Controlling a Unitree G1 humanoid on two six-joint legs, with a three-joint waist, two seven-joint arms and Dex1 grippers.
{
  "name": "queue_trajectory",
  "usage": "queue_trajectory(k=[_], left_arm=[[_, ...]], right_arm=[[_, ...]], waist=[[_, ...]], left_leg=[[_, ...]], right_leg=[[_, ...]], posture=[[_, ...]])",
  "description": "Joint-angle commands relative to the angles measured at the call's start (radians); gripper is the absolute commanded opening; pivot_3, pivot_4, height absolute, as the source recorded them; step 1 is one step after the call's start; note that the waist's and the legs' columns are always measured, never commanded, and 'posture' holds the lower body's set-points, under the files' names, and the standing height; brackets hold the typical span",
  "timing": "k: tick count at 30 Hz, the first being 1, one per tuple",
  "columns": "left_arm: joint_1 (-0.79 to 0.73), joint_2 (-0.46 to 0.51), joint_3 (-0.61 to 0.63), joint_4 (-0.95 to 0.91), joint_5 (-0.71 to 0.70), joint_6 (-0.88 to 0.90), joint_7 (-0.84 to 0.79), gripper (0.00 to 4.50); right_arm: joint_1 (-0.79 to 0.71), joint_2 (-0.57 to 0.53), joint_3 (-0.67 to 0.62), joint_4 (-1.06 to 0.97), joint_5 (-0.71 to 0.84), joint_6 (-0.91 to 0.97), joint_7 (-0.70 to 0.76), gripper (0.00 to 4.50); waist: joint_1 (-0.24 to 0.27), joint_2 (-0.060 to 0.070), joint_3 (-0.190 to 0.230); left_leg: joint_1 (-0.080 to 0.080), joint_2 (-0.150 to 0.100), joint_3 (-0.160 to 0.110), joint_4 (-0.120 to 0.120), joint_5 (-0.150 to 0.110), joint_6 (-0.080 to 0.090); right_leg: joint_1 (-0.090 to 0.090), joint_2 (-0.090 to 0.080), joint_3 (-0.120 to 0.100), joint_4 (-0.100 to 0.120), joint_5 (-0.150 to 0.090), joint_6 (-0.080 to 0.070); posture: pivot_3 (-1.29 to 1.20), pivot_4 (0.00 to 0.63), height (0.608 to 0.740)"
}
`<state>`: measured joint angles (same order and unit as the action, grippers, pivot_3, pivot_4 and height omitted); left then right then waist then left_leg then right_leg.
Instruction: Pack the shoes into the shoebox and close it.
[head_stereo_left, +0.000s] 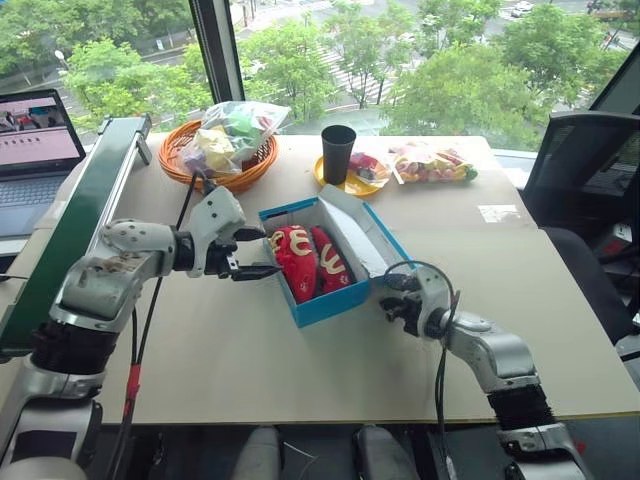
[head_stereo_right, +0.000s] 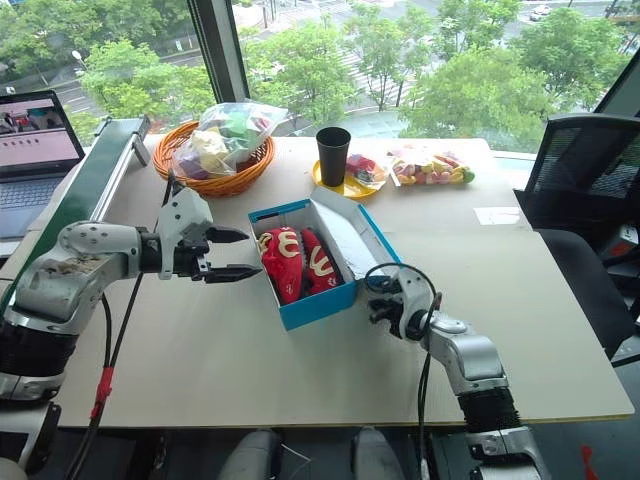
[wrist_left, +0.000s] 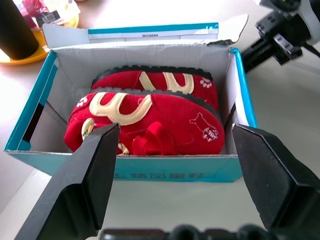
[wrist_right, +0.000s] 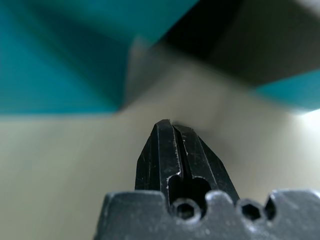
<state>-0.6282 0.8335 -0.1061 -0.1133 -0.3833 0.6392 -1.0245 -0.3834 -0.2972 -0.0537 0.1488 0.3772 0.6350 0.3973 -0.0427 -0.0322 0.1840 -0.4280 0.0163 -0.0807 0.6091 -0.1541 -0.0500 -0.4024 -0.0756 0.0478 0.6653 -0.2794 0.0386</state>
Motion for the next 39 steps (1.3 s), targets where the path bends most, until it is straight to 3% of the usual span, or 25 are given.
queue_trajectory(k=[1, 4, 7, 11, 18, 22, 27, 35, 39], left_arm=[[-0.011, 0.018, 0.040, -0.054, -0.011, 0.012, -0.002, 3.81], [-0.016, 0.024, 0.041, -0.084, -0.011, 0.007, -0.010, 3.81], [-0.039, 0.013, 0.056, -0.095, -0.026, 0.029, 0.001, 3.81], [-0.045, 0.011, 0.060, -0.097, -0.029, 0.041, 0.006, 3.81], [-0.023, 0.119, 0.023, -0.147, 0.048, 0.006, -0.041, 3.81], [0.010, 0.224, 0.066, -0.183, 0.034, 0.039, -0.088, 3.81], [0.085, 0.326, 0.121, -0.285, -0.030, 0.127, -0.131, 3.81], [0.150, 0.235, 0.185, -0.419, -0.102, 0.251, 0.023, 3.81], [0.194, 0.202, 0.210, -0.469, -0.116, 0.288, 0.092, 3.81]], right_arm=[[-0.039, 0.080, -0.162, 0.090, 0.069, -0.153, -0.061, 0.03], [-0.078, 0.167, -0.389, 0.148, 0.286, -0.178, -0.087, 0.03], [-0.063, 0.176, -0.428, 0.065, 0.418, -0.114, 0.019, 0.03], [-0.056, 0.175, -0.414, -0.094, 0.554, -0.029, 0.066, 0.03], [-0.033, 0.010, -0.188, -0.422, 0.640, 0.228, 0.126, 0.03], [-0.027, -0.100, -0.063, -0.508, 0.637, 0.313, 0.199, 0.03], [-0.112, -0.184, 0.132, -0.478, 0.496, 0.294, 0.300, 0.03], [-0.416, -0.064, 0.272, -0.152, 0.263, 0.184, 0.330, 0.03], [-0.494, -0.022, 0.341, 0.000, 0.147, 0.099, 0.392, 0.03]], waist=[[-0.001, 0.000, 0.000], [-0.001, 0.000, 0.000], [0.001, 0.001, 0.000], [-0.006, 0.002, 0.001], [-0.022, 0.003, 0.002], [-0.020, 0.003, 0.002], [-0.023, 0.003, 0.002], [-0.023, 0.003, 0.002], [-0.019, 0.003, 0.002]], left_leg=[[0.000, 0.000, 0.000, 0.000, 0.000, 0.000], [0.001, 0.000, 0.000, -0.001, 0.000, 0.000], [0.001, 0.000, 0.000, -0.001, 0.000, 0.000], [0.001, 0.000, 0.000, -0.001, 0.000, 0.000], [0.003, 0.000, 0.000, -0.001, 0.000, 0.000], [0.003, 0.000, 0.000, -0.001, 0.000, 0.000], [0.003, 0.001, 0.001, 0.000, 0.000, 0.000], [0.003, 0.001, 0.001, 0.002, 0.000, 0.000], [0.002, 0.001, 0.001, 0.001, 0.000, 0.000]], right_leg=[[0.000, 0.000, 0.000, 0.000, 0.000, 0.000], [0.001, 0.000, 0.000, 0.000, 0.000, 0.000], [0.001, 0.000, 0.000, 0.000, 0.000, 0.000], [0.000, 0.000, 0.000, 0.002, 0.000, 0.000], [0.000, 0.001, 0.002, 0.005, 0.000, 0.000], [0.000, 0.000, 0.002, 0.004, 0.000, 0.000], [0.000, 0.001, 0.002, 0.004, -0.003, 0.005], [0.000, 0.001, 0.002, 0.005, -0.003, 0.005], [-0.001, 0.001, 0.002, 0.006, 0.000, 0.000]], posture=[[0.00, 0.150, 0.740], [0.00, 0.150, 0.740], [0.00, 0.150, 0.740], [0.00, 0.150, 0.740], [0.00, 0.150, 0.740], [0.00, 0.150, 0.740], [0.00, 0.150, 0.740], [0.00, 0.150, 0.740], [0.00, 0.150, 0.740]])
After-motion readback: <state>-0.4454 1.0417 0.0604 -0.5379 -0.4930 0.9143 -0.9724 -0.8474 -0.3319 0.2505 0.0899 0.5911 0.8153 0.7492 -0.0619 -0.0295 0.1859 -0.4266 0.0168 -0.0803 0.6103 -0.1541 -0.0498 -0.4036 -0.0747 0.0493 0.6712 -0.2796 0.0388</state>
